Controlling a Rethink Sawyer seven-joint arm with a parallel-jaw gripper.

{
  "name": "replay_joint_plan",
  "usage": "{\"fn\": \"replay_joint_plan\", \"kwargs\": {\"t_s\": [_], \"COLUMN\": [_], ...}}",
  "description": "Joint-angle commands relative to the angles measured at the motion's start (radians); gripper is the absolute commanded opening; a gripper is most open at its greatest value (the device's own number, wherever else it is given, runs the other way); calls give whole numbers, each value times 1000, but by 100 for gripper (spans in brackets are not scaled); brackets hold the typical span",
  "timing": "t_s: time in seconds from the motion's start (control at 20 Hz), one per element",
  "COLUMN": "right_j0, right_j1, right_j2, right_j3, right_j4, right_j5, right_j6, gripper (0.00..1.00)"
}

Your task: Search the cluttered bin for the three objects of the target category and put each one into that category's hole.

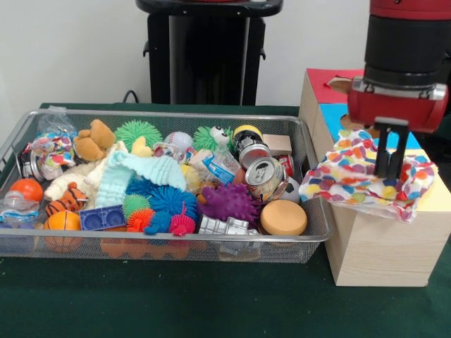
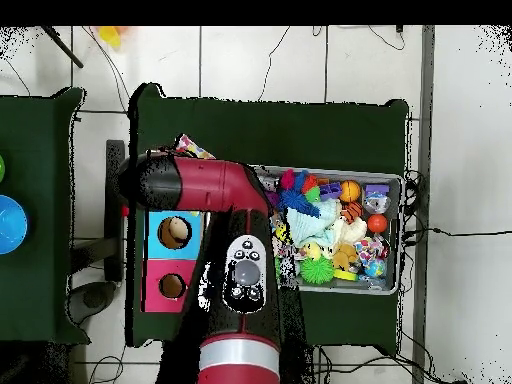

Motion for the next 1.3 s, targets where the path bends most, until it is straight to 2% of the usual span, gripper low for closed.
{"fn": "replay_joint_plan", "kwargs": {"t_s": [0.05,0.4,0.9,1.15,1.3], "right_j0": [21,19,-37,-41,-17], "right_j1": [-83,-63,79,86,82], "right_j2": [19,21,49,49,18], "right_j3": [148,129,20,12,-8], "right_j4": [-4,-4,-40,-46,-58], "right_j5": [74,65,-50,-57,-29], "right_j6": [123,118,59,54,63], "gripper": [0,0,0,0,0]}}
